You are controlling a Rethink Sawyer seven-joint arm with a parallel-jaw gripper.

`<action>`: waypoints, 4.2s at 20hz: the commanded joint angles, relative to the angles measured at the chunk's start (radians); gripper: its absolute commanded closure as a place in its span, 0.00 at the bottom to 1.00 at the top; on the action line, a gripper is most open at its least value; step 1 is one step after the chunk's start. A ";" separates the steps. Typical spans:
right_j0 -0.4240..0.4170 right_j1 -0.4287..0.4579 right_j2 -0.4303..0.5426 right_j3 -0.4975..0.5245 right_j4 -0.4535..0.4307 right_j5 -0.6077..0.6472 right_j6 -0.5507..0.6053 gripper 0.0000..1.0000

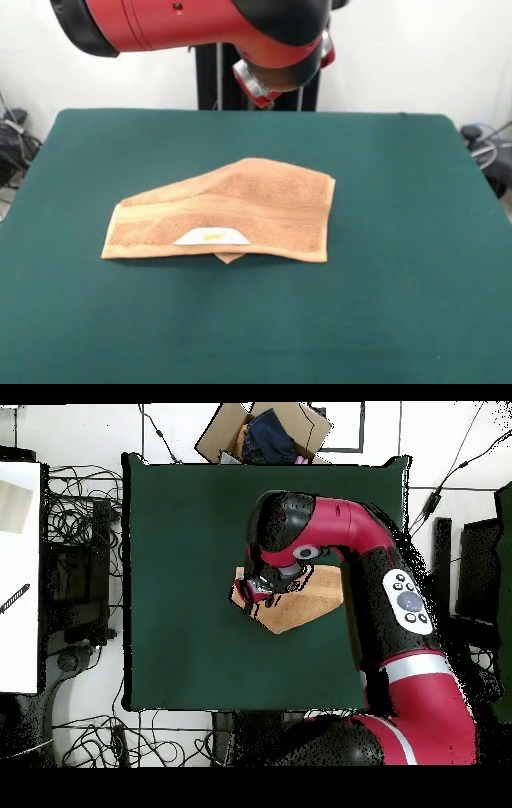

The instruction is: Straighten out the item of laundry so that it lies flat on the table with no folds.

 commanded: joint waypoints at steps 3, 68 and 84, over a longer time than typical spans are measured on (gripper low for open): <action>-0.023 0.045 -0.026 0.046 -0.032 -0.110 0.030 0.00; 0.131 -0.194 -0.081 0.484 0.201 -0.543 0.220 0.00; 0.140 -0.187 -0.088 0.483 0.201 -0.558 0.225 0.00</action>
